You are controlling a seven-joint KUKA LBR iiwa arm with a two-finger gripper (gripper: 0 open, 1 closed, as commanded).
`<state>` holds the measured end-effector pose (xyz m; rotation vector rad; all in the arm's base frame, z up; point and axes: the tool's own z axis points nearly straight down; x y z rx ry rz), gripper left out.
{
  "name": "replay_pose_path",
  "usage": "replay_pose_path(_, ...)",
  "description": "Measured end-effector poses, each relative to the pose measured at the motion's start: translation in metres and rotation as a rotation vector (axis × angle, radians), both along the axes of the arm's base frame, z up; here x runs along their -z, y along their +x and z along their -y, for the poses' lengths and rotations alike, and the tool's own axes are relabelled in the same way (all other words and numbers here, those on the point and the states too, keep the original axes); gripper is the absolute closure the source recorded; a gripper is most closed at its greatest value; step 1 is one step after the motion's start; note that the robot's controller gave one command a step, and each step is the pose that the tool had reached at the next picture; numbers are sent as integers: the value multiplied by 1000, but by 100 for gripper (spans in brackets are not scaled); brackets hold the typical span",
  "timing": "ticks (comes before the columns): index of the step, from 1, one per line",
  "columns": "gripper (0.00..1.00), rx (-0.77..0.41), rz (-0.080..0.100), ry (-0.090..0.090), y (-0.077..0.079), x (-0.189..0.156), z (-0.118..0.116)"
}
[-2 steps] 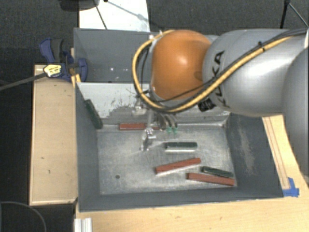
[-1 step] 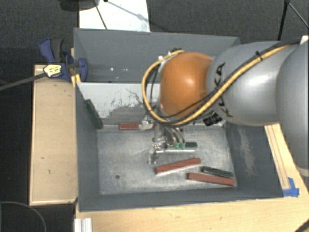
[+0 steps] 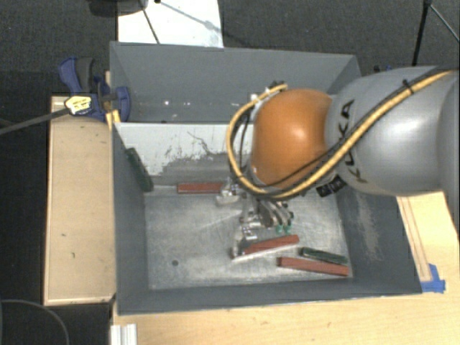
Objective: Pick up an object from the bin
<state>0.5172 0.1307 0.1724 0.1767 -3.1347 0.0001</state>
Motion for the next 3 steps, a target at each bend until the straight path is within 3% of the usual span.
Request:
replay_pose_path(1, 0, -141, 12, 2, 3, 44, 16)
replay_pose_path(2, 100, -69, 1, 1, 3, 87, 45)
replay_pose_path(3, 100, -67, 1, 1, 3, 87, 45)
